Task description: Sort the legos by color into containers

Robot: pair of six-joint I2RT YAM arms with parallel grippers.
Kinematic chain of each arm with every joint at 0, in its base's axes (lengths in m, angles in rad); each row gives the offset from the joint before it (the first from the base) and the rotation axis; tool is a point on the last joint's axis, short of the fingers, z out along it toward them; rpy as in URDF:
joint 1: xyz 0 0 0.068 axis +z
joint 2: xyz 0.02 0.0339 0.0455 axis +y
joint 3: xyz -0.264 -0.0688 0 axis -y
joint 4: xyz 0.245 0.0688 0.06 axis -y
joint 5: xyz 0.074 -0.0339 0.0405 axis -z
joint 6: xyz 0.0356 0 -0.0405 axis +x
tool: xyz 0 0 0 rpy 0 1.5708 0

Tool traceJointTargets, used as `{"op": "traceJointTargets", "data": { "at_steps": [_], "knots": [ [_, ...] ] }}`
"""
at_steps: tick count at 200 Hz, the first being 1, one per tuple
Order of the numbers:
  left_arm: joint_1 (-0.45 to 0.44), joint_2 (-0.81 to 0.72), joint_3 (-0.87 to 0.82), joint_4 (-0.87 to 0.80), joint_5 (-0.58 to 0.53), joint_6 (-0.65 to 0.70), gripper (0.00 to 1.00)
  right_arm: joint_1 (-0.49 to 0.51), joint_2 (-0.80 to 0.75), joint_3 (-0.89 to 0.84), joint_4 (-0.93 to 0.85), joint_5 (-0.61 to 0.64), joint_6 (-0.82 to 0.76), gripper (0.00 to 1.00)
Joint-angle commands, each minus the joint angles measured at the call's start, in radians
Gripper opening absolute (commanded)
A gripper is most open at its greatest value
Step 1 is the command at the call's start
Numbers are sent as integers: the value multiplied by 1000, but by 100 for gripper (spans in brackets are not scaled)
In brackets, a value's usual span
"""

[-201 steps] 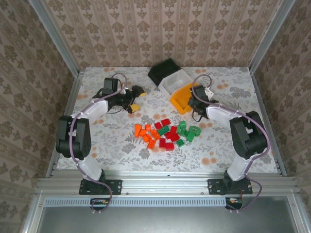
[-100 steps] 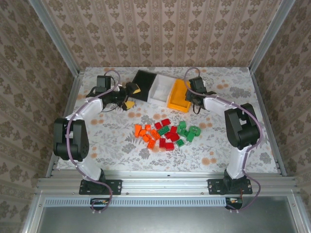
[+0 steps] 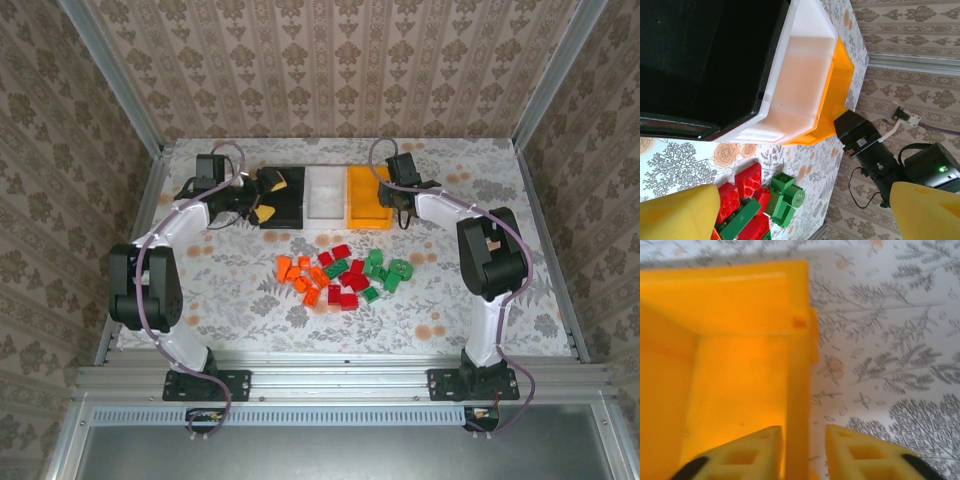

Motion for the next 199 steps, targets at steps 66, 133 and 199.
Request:
{"op": "traceJointTargets", "data": {
  "at_steps": [66, 133, 199],
  "knots": [
    [-82, -58, 27, -33, -7, 47, 90, -3, -330, -229, -216, 15, 109, 64],
    [-233, -44, 34, -54, -11, 60, 89, 105, -560, -521, -366, 7, 136, 78],
    [-236, -54, 36, -52, -10, 66, 89, 121, -506, -542, -334, -74, 112, 85]
  ]
}}
